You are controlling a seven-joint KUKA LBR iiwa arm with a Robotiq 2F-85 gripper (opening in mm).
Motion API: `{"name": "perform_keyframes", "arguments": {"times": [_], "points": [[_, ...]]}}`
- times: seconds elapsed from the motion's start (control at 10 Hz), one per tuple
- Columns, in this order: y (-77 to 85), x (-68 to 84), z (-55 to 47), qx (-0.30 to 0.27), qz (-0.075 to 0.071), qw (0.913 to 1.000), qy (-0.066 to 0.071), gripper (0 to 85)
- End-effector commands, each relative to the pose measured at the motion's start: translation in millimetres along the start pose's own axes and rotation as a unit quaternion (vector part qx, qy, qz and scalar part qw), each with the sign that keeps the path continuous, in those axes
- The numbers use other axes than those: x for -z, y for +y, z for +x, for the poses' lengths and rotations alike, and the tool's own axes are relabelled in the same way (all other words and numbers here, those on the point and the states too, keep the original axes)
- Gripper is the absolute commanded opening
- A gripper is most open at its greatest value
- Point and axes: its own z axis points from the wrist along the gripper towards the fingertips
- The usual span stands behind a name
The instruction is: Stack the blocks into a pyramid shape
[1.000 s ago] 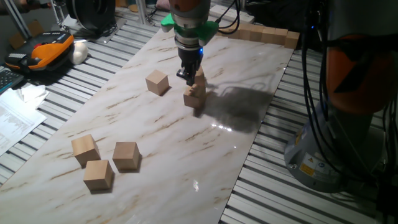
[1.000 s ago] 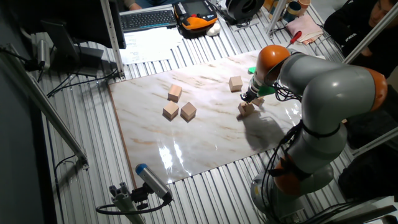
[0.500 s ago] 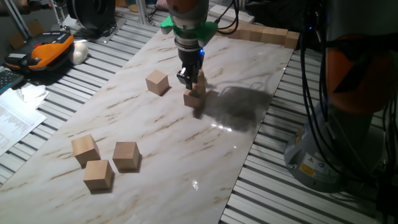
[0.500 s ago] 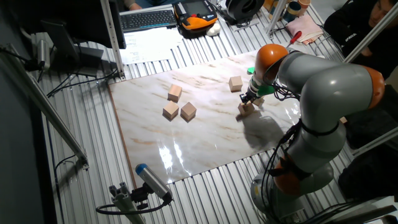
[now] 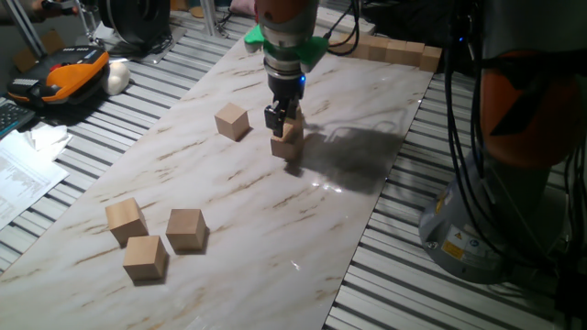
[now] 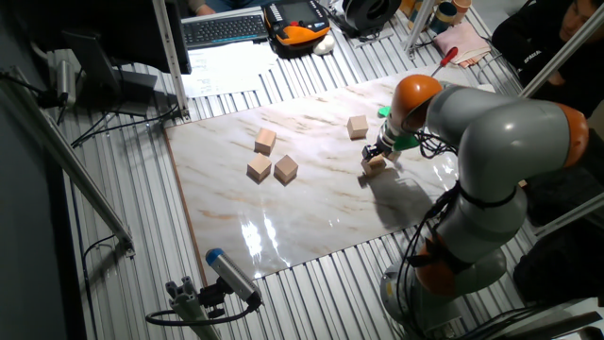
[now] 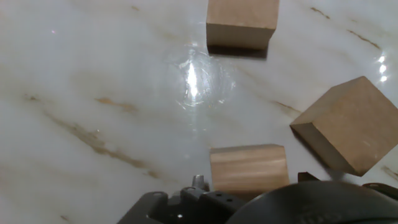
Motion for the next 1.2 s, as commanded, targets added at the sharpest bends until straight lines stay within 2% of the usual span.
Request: {"name": "perform_keyframes", "arguments": {"times": [0.0, 0.3, 0.5, 0.6, 0.7, 0.8, 0.9, 1.0, 1.1], "points": [[-0.6, -3.8, 0.1, 0.001, -0.002, 1.0000, -0.001, 68.0], [-6.0, -13.1, 0.8, 0.006, -0.001, 0.9999, -0.011, 68.0], [-4.1, -20.3, 1.5, 0.003, 0.000, 0.9999, -0.017, 68.0], [-2.9, -26.4, 1.5, 0.001, 0.001, 0.9998, -0.020, 51.0], [-2.8, -30.5, 1.3, 0.003, -0.003, 0.9998, -0.022, 51.0], [-3.3, -30.4, 0.4, 0.015, -0.005, 0.9997, -0.019, 34.0], [-3.3, -29.6, -0.3, 0.028, -0.009, 0.9995, -0.009, 0.0], [-1.5, -29.3, 0.3, 0.028, -0.007, 0.9996, -0.005, 0.0], [5.4, -27.2, -0.9, 0.015, 0.003, 0.9999, -0.004, 0.0]]}}
